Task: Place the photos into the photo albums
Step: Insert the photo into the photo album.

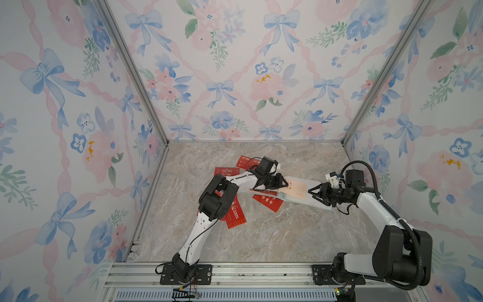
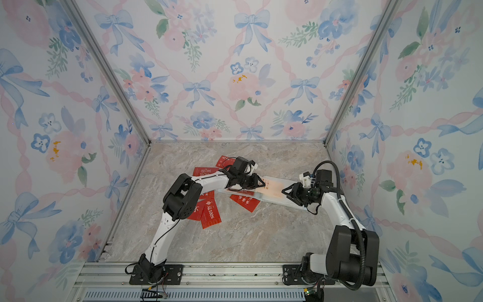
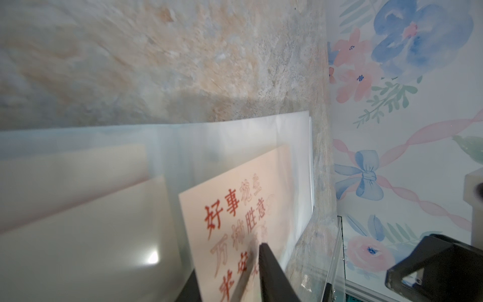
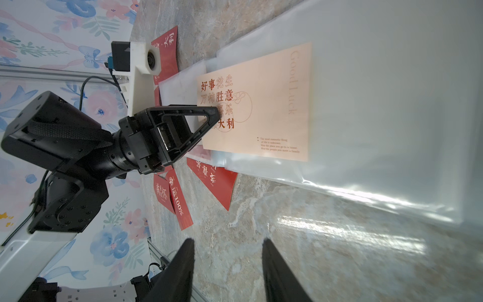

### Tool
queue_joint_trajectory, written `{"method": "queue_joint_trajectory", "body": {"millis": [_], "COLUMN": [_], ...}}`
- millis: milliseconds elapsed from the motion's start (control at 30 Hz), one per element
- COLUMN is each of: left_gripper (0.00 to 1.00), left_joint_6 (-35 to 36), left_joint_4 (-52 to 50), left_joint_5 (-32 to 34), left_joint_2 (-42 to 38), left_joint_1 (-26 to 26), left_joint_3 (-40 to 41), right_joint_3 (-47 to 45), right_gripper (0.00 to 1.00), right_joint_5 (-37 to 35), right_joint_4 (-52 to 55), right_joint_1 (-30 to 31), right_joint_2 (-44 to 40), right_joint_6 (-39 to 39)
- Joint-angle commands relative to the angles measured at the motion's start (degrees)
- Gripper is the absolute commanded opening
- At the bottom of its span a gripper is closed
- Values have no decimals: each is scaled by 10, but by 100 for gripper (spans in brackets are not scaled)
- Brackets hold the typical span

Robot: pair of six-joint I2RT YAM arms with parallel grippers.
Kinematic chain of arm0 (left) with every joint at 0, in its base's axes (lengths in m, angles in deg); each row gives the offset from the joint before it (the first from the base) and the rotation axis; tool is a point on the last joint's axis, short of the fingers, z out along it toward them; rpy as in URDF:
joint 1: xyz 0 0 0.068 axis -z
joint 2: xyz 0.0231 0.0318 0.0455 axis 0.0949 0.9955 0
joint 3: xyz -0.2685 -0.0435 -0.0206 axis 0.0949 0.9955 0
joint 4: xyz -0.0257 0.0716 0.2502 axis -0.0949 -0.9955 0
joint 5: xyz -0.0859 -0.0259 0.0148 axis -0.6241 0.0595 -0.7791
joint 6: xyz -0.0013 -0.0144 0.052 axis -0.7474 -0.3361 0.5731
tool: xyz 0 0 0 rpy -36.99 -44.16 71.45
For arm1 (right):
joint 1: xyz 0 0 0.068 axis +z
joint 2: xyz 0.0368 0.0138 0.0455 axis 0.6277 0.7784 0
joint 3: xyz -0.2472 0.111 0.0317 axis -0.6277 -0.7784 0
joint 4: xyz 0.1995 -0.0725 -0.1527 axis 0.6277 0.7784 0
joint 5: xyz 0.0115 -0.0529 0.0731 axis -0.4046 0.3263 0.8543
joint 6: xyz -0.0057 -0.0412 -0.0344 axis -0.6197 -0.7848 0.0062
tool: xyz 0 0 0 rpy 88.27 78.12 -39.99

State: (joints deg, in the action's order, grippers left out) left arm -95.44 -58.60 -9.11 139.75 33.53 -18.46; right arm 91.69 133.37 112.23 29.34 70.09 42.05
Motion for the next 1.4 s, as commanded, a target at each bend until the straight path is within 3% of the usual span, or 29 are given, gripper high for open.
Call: {"method": "queue_joint_trajectory", "body": {"millis": [0, 233, 600, 633, 733, 800, 1367], "left_gripper": [32, 34, 33, 35, 55, 58, 62], "left_joint_6": [9, 40, 61, 59, 59, 59, 44], "left_joint_4": [-28, -86, -149, -150, -151, -151, -162], "left_joint_5": [20, 90, 130, 126, 123, 125, 146], "left_joint_2": [-22, -41, -12, -9, -2, -1, 14], "left_joint_1": [-3, 0, 25, 27, 34, 36, 61], "left_joint_3": [10, -3, -52, -55, -66, -71, -100], "right_joint_3": [6, 5, 5, 4, 3, 3, 0], "right_gripper": [43, 43, 43, 43, 43, 43, 43], "right_joint_5": [-8, -8, -8, -9, -9, -8, -7], "right_joint_4": [18, 19, 18, 17, 16, 15, 17], "right_joint_1": [5, 6, 5, 6, 6, 6, 6], "right_joint_2": [-11, -11, -11, -10, -9, -9, -14], "right_joint_6": [-13, -13, -13, -13, -13, -13, -13]}}
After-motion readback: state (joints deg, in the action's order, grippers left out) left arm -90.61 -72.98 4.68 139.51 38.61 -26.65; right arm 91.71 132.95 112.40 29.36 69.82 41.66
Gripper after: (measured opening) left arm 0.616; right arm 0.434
